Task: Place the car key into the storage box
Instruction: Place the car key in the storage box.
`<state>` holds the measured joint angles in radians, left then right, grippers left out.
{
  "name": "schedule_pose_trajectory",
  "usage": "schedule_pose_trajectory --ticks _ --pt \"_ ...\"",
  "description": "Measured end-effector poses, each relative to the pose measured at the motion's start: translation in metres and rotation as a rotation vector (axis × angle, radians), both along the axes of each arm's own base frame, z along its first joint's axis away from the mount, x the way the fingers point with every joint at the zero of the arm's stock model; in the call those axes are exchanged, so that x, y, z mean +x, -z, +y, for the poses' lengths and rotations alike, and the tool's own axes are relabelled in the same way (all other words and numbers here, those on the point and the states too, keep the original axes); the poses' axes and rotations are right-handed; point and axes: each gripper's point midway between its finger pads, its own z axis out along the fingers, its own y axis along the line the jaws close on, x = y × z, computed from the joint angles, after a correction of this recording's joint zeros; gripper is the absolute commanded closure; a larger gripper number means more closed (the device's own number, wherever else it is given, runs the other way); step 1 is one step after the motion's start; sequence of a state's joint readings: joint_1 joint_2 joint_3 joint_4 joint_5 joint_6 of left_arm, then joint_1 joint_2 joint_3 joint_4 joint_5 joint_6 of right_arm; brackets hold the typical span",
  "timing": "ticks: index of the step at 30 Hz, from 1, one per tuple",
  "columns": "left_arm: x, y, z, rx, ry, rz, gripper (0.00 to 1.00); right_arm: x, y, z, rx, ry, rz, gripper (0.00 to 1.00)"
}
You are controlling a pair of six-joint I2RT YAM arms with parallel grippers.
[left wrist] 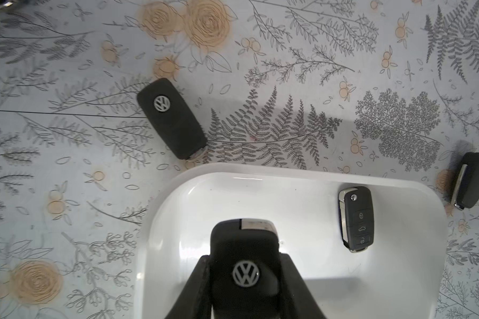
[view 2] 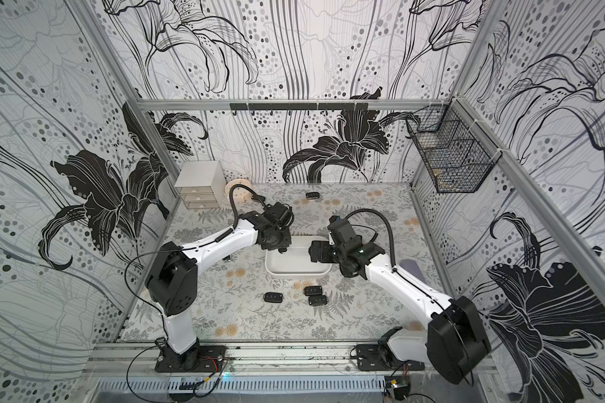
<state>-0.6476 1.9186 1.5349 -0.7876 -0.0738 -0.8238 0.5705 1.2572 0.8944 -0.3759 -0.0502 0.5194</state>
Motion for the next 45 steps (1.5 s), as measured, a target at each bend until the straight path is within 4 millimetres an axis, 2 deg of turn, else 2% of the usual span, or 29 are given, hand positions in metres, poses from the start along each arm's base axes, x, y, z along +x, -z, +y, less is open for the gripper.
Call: schedule_pose_trajectory --ticks 5,14,29,33,37,45 --pt "0.009 0.020 -0.032 -0.012 0.030 0.019 0.79 -0.010 -0.002 -0.019 -0.004 0.050 -0.009 0.00" --pt "0.019 0.048 -0.064 -0.034 0.064 0.049 0.79 -0.020 0.003 -0.032 -0.031 0.076 0.002 0.00" --pt "0.013 0.061 -0.086 -0.062 0.106 0.072 0.77 -0.021 0.003 -0.036 -0.030 0.097 0.008 0.00" --pt "0.012 0.065 -0.092 -0.068 0.115 0.077 0.74 -0.021 0.003 -0.036 -0.030 0.097 0.008 0.00" --pt "0.011 0.068 -0.091 -0.065 0.115 0.081 0.59 -0.021 0.003 -0.036 -0.030 0.097 0.008 0.00" --pt "0.012 0.068 -0.091 -0.065 0.115 0.080 0.58 -0.022 0.005 -0.037 -0.032 0.097 0.012 0.00"
